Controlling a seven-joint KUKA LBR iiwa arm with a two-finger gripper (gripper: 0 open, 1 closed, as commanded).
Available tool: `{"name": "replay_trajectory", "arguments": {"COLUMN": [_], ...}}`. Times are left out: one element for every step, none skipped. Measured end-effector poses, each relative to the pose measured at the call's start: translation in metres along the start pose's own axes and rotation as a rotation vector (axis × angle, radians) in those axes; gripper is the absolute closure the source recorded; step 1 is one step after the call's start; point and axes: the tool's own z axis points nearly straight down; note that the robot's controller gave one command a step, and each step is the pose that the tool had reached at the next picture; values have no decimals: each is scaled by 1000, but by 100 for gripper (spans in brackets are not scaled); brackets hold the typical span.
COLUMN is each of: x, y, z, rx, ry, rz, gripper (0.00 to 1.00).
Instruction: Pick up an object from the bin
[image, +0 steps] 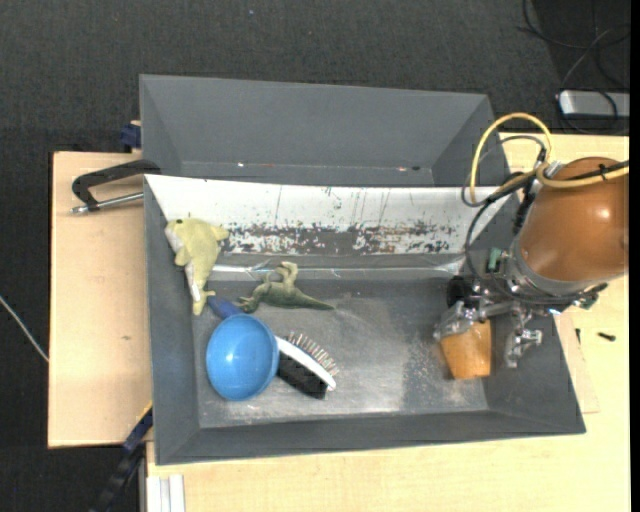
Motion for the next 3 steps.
{"name": "replay_trajectory", "arguments": {"x": [-5, 2, 17], "y": [14, 12, 26], "z": [38, 38, -98], "rx": [-5, -4, 4], "ry": [-16, -6, 1], "rz": [-392, -389, -576], "gripper": [0, 100, 100]}}
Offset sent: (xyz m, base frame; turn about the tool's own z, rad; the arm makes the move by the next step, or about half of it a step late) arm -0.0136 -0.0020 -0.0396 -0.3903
